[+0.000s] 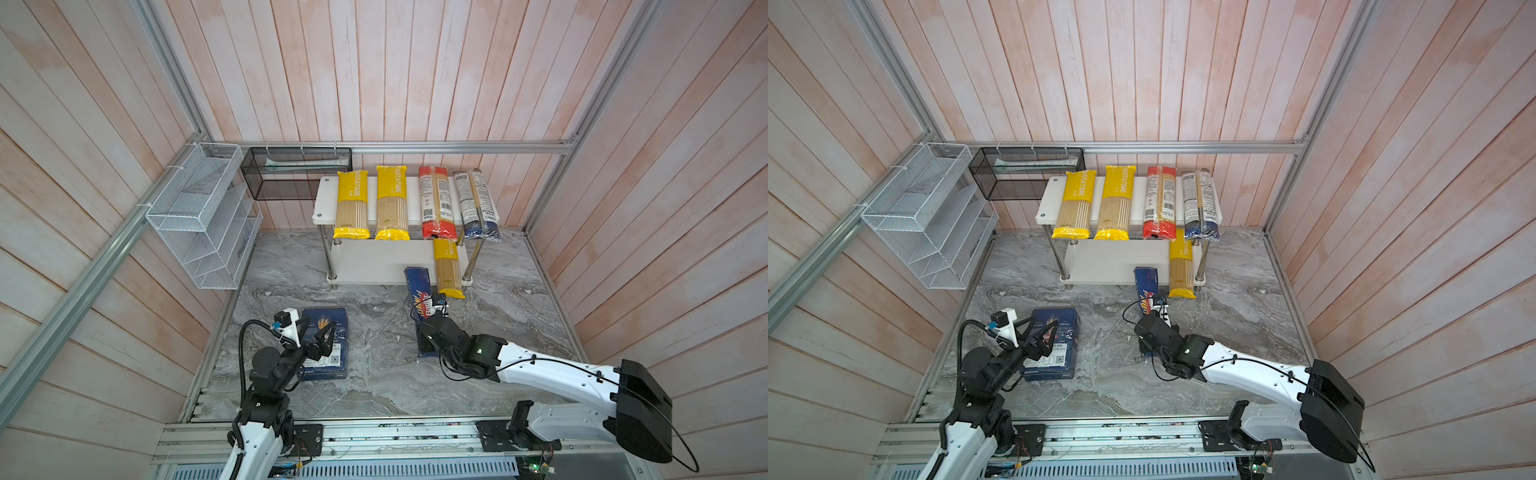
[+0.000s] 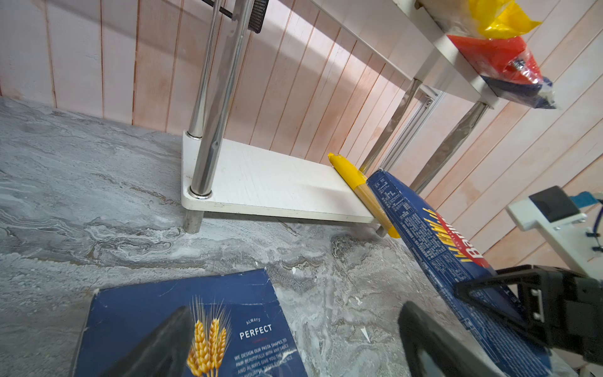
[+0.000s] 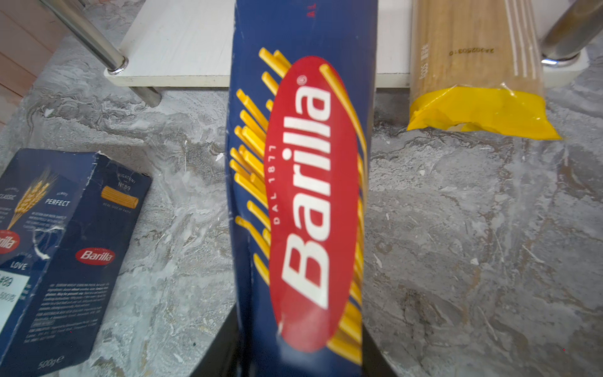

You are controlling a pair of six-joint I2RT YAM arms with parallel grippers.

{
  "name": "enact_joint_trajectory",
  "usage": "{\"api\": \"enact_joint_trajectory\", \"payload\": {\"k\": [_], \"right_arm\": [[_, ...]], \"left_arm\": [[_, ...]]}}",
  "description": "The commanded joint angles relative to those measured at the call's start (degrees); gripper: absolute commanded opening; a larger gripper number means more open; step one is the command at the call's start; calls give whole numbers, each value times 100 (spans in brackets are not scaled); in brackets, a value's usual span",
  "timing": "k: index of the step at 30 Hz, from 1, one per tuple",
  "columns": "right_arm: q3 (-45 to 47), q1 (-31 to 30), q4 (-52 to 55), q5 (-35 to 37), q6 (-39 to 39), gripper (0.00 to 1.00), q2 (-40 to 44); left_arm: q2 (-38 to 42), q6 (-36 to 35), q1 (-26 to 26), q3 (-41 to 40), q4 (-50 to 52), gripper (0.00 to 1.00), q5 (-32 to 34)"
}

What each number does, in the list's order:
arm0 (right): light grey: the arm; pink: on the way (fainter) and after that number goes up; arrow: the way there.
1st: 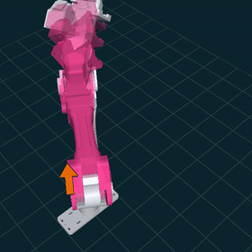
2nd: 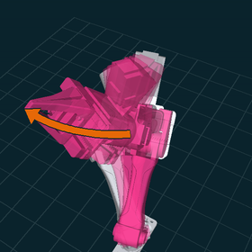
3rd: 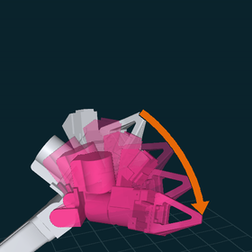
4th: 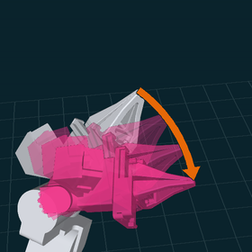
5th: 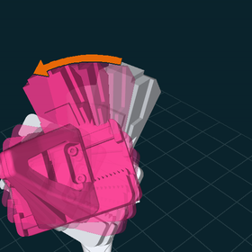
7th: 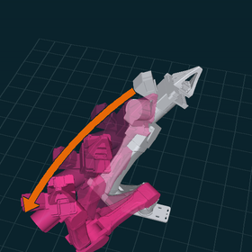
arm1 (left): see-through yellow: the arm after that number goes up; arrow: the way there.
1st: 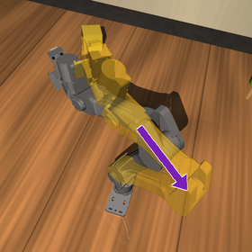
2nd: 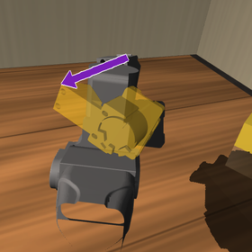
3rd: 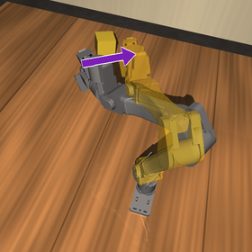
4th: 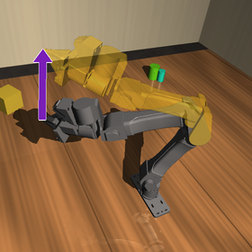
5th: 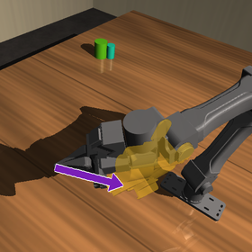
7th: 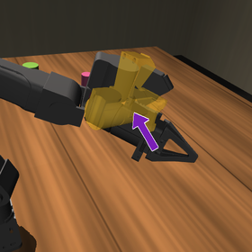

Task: Arrange pasta packages on shelves
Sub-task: Pick up the pasta bag from the center of the table, then place the pasta bag on the shelf.

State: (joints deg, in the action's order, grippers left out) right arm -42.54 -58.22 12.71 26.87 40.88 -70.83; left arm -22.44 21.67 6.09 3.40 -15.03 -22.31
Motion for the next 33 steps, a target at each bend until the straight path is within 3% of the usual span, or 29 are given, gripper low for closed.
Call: {"api": "enact_joint_trajectory", "payload": {"k": [1,33], "right_arm": [[-463,90,-427,163,-189,28,30],[-1206,1386,-649,-626,-1065,28,-621]], "left_arm": [[14,-71,-18,-69,-141,100,-100],[90,-93,-17,-78,-115,100,-124]]}}
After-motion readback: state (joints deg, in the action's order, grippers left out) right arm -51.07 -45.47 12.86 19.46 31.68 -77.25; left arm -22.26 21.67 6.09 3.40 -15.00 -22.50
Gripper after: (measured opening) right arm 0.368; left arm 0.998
